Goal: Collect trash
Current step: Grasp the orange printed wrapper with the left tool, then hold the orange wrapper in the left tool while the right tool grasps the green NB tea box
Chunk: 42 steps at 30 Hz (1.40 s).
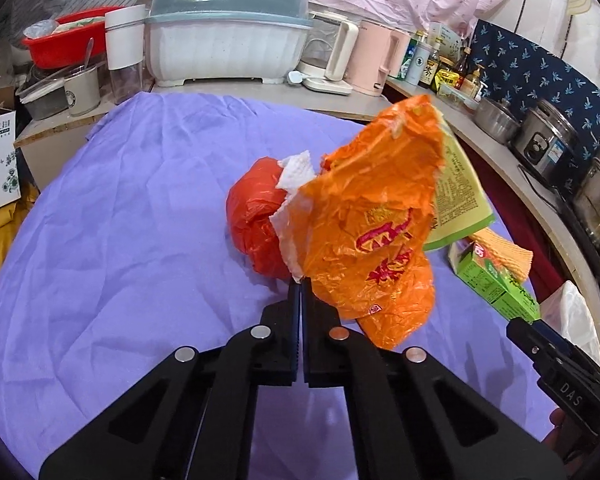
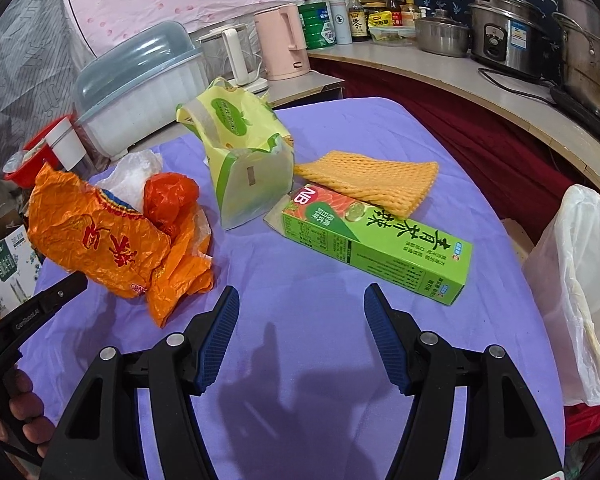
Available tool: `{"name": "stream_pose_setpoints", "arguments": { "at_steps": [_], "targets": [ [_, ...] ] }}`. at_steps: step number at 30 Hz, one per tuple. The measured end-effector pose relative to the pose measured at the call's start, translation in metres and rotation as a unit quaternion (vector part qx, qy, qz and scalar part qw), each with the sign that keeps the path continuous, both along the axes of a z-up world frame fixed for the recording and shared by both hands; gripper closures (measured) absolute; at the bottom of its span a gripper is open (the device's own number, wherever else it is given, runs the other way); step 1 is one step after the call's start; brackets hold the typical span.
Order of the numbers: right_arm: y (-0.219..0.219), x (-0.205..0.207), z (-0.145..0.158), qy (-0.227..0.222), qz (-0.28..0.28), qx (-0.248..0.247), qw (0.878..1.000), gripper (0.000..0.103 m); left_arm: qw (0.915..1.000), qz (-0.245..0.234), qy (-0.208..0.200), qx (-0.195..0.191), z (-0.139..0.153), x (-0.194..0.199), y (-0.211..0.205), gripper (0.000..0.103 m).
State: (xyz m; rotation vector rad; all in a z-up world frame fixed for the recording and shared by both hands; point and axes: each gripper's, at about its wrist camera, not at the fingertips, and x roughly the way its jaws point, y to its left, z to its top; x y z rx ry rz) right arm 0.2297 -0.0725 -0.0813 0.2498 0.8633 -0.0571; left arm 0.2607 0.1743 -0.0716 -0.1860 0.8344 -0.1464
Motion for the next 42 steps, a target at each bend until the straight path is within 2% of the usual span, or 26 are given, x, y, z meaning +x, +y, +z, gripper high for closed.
{"name": "stream_pose_setpoints", "arguments": {
  "at_steps": [12,13,14,16,18,22,27,30,32,33,34,36,39,41,42],
  "targets": [
    [-0.017,-0.010,0.007,-0.011,-0.012,0.010,1.000,0.040,0.9992,-0.022,-0.002,-0.034,0.014,-0.024,-0.014,0.100],
    [-0.018,-0.011,0.008,-0.012,-0.013,0.011,1.000,0.040,0.9992,-0.019,0.000,-0.035,0.013,-0.025,-0.014,0.092],
    [-0.019,-0.011,0.008,-0.012,-0.014,0.012,1.000,0.040,0.9993,-0.016,0.001,-0.034,0.012,-0.026,-0.013,0.088],
    [-0.022,-0.011,0.008,-0.013,-0.015,0.014,1.000,0.040,0.9996,-0.004,0.001,-0.028,0.011,-0.027,-0.012,0.066],
    [-0.023,-0.012,0.007,-0.013,-0.016,0.014,1.000,0.040,0.9997,0.007,-0.004,-0.024,0.010,-0.028,-0.009,0.058],
    [-0.025,-0.011,0.007,-0.014,-0.017,0.015,1.000,0.040,0.9995,0.021,-0.013,-0.019,0.011,-0.024,-0.005,0.045],
    [-0.027,-0.010,0.005,-0.014,-0.019,0.015,1.000,0.040,0.9994,0.016,-0.027,-0.018,0.015,-0.013,-0.008,0.043],
    [-0.029,-0.008,0.004,-0.013,-0.021,0.016,1.000,0.040,0.9994,0.014,-0.025,-0.018,0.014,-0.005,-0.013,0.044],
    [-0.030,-0.006,0.003,-0.012,-0.021,0.014,1.000,0.040,0.9995,0.013,-0.023,-0.014,0.012,0.000,-0.016,0.047],
    [-0.031,-0.005,0.003,-0.011,-0.022,0.013,1.000,0.040,0.9996,0.011,-0.022,-0.017,0.012,0.002,-0.017,0.055],
    [-0.032,-0.005,0.002,-0.011,-0.023,0.013,1.000,0.040,0.9996,0.005,-0.018,-0.019,0.012,0.005,-0.019,0.069],
    [-0.034,-0.004,0.001,-0.010,-0.026,0.011,1.000,0.040,0.9997,-0.006,-0.012,-0.021,0.011,0.009,-0.023,0.085],
    [-0.041,-0.002,0.000,-0.010,-0.031,0.007,0.999,0.040,0.9996,-0.009,-0.022,-0.017,0.016,0.007,-0.028,0.089],
    [-0.045,0.000,0.000,-0.010,-0.035,0.004,0.999,0.040,0.9994,-0.014,-0.027,-0.017,0.020,0.003,-0.031,0.098],
    [-0.048,0.002,0.000,-0.010,-0.037,0.002,0.999,0.040,0.9993,-0.015,-0.029,-0.018,0.022,0.002,-0.032,0.098]
  ]
}}
